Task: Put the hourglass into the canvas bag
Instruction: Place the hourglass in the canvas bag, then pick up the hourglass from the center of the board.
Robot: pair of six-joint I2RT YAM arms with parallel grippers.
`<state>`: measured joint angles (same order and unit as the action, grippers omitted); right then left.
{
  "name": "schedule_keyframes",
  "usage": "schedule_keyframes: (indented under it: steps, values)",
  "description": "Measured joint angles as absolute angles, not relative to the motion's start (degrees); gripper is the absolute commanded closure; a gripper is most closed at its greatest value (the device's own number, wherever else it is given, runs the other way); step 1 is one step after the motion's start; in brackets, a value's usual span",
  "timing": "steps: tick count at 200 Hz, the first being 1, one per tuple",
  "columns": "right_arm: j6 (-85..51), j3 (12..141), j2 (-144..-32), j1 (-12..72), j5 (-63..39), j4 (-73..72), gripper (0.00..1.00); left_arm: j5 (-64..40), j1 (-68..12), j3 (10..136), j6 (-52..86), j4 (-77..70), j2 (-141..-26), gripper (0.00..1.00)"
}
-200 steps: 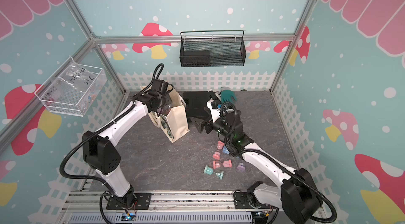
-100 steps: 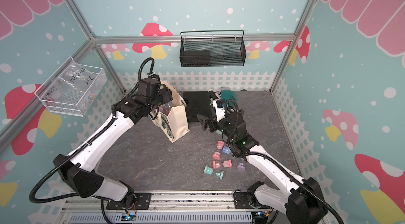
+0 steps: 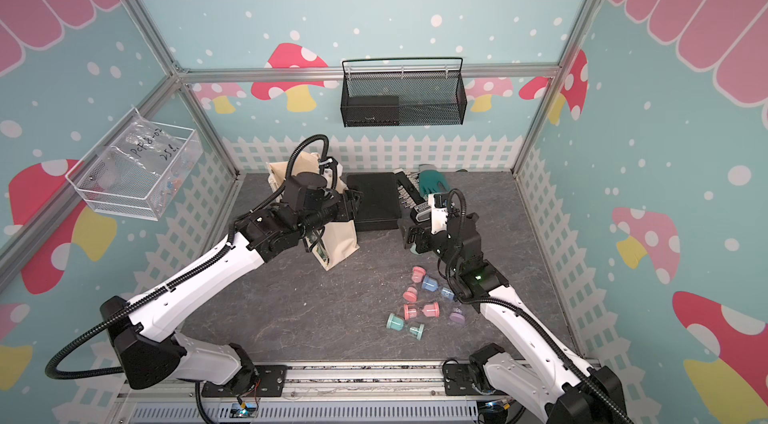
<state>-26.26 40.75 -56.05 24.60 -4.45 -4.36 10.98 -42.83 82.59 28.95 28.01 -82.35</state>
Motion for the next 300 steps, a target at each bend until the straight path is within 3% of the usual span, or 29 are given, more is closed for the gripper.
schedule_keyframes:
  steps: [58,123,184,300]
  values:
    - [-30.76,37.39,-51.20,22.37,1.87,3.90,0.00,8.78,-48.36,79.02,29.61,22.31,-84.93,0.32]
    - [-34.83,34.92,-50.46,20.47,5.34,10.15,0.00,7.53,-51.53,78.89,31.51,17.30,-99.35,0.30]
    - [-36.53,30.89,-50.61,18.41,4.80,10.81,0.00,7.88,-51.72,85.27,34.20,17.34,-115.15,0.29]
    - [-36.51,26.33,-53.67,16.19,1.10,5.98,0.00,10.52,-51.90,98.52,34.46,17.58,-129.78,0.31]
